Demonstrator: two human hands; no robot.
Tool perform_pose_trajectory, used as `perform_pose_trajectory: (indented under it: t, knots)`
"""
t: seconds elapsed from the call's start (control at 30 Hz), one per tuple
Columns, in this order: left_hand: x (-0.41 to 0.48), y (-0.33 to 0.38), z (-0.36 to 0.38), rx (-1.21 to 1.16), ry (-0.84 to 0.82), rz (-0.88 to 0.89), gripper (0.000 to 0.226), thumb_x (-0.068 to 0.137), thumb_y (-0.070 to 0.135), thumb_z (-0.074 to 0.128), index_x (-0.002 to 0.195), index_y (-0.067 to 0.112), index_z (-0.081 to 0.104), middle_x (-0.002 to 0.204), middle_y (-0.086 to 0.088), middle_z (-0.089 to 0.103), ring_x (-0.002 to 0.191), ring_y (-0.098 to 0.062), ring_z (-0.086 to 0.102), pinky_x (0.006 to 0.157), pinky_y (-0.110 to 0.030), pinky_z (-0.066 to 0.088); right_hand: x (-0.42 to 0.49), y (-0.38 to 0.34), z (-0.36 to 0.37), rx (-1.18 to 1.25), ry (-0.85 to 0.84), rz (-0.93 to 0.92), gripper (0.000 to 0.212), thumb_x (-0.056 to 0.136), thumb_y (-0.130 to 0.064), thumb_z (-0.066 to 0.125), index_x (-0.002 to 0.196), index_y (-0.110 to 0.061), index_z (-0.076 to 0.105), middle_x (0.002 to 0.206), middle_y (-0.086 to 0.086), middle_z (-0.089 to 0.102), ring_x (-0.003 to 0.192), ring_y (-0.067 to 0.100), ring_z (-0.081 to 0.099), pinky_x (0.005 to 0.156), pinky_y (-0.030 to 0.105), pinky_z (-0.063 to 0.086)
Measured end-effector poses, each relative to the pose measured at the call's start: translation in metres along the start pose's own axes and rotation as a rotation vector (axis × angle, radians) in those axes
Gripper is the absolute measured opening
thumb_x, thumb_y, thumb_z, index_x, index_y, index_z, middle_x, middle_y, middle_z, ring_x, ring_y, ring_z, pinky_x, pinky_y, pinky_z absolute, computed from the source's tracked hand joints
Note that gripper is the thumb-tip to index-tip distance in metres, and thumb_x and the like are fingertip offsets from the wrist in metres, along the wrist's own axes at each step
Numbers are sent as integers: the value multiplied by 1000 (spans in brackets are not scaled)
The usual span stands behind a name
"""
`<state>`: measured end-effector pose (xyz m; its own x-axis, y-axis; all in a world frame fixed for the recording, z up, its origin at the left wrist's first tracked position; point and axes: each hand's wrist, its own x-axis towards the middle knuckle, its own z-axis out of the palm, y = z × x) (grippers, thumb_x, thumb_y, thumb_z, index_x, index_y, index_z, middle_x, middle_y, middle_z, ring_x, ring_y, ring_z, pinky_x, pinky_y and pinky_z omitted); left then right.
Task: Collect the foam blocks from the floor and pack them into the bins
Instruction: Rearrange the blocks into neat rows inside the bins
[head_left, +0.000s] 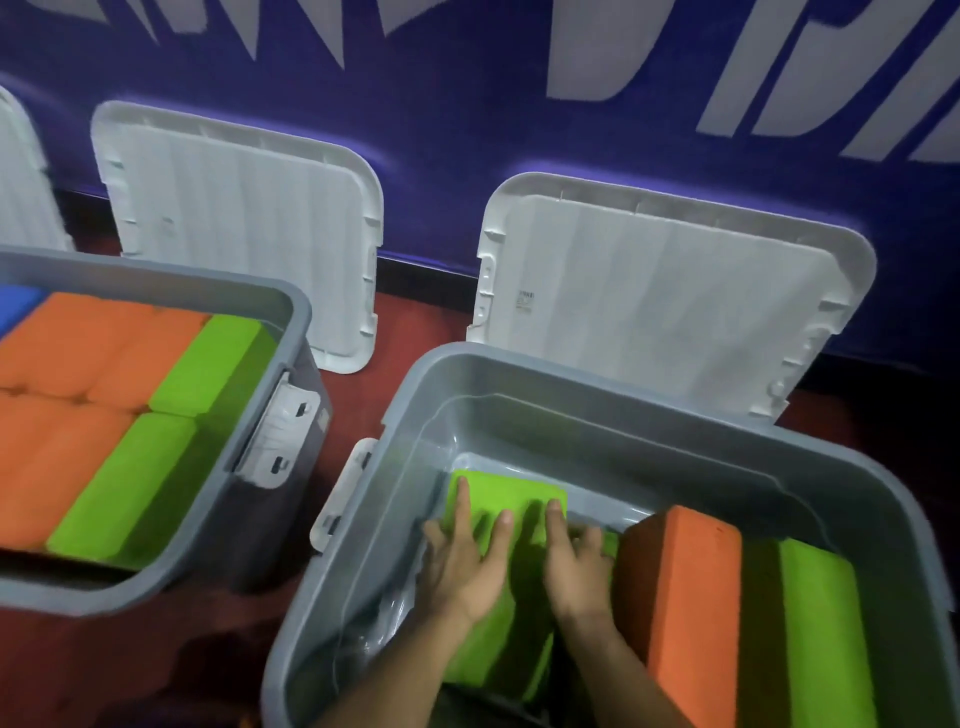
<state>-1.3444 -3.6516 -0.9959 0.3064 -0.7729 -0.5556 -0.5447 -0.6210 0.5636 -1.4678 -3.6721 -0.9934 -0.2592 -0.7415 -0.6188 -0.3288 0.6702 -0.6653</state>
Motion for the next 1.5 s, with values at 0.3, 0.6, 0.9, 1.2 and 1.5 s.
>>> perform_pose_trajectory:
  t: [0.3,0.6,0.9,1.2,1.5]
  knots:
    - [-18,58,-46,-431,-18,298,76,59,104,32,114,51,32,139,-5,50,124,-22,52,111,-41,37,-5,-21,-48,453,-89,-85,101,65,-90,64,110,-1,70,102,20,75,90,27,73,83,48,59]
    - [-15,56,-78,-495,-73,431,79,73,97,25,130,47,49,133,17,58,123,0,55,114,-40,40,-41,-57,-3,214,-186,-444,38,92,-48,64,128,-36,62,112,-13,75,101,12,73,97,47,55]
    - [21,29,-77,-258,13,494,41,97,63,11,133,67,31,158,19,31,146,6,24,123,-22,14,-16,-54,29,122,-178,-420,58,82,-65,58,132,-35,57,122,-9,72,109,7,68,101,40,52]
    - [28,30,-76,-11,-22,449,49,90,77,0,139,75,3,167,20,6,153,-1,8,127,-33,7,-19,-65,24,27,-208,-320,69,101,-47,55,160,-27,26,144,-1,58,127,19,59,106,31,45]
    - [-37,59,-54,120,408,745,66,96,62,10,150,40,42,159,13,31,147,-12,21,120,-38,15,-53,-48,-67,-68,337,-524,32,101,-28,54,132,-17,60,121,10,63,111,23,56,100,33,42]
